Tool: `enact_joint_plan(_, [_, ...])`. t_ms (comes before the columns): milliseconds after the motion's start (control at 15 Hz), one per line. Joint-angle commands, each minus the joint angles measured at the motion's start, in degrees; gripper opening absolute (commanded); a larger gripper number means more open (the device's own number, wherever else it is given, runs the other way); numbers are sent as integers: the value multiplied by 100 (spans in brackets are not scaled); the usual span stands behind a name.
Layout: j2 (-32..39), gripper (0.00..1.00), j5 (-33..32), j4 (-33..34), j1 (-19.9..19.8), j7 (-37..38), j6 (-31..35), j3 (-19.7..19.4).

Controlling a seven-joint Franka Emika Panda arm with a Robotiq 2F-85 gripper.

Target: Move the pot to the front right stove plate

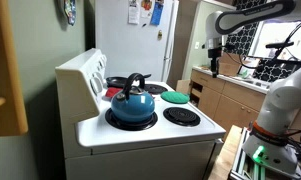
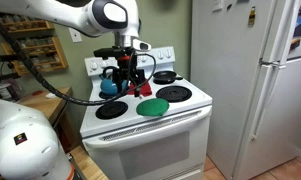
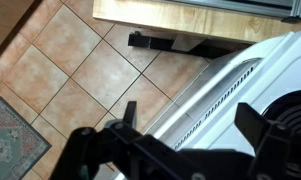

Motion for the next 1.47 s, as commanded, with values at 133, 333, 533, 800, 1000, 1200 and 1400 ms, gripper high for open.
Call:
enact_joint_plan(133, [2,100,-22,16,65,29,-14,-51])
enact_joint_plan(333, [221,100,-204,102,39,-113,41,-86])
enact_joint_plan(533, [812,100,-760,495,37,-472,466,-142])
enact_joint_plan(800, [1931,100,-1166,1158,50,-946,1615,-236])
enact_joint_plan(1000, [2648,100,-1649,1727,-160,-630,1792,-147])
enact_joint_plan(1200, [2613,100,-1497,1655,-146,-645,1850,-162])
enact_joint_plan(1400, [2835,100,-1515,1861,-201,-642,1847,-189])
